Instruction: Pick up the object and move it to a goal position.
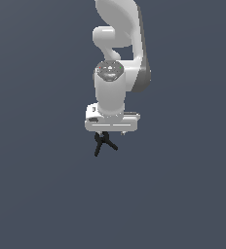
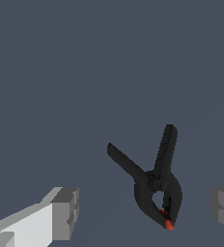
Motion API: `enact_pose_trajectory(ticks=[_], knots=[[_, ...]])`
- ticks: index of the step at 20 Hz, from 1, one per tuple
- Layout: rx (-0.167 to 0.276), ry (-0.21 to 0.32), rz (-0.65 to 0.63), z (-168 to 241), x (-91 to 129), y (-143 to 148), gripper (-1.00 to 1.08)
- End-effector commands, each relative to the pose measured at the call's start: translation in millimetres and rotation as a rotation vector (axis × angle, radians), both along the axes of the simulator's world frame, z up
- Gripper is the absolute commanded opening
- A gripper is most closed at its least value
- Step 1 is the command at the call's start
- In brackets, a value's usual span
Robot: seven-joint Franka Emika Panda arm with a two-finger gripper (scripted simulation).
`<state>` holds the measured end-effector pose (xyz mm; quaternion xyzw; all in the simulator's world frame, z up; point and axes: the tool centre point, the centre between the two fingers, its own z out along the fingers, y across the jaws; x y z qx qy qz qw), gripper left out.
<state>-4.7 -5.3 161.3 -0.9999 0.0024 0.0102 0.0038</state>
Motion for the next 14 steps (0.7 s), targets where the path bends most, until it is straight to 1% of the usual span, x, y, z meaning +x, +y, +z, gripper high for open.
enact_pose_trajectory(ticks=[1, 10, 14], knots=[[0.0, 0.0, 0.0, 0, 0, 0, 1.0], [-0.001, -0.016, 0.04, 14, 6, 0, 1.0], [-0.001, -0.016, 0.04, 14, 6, 0, 1.0]])
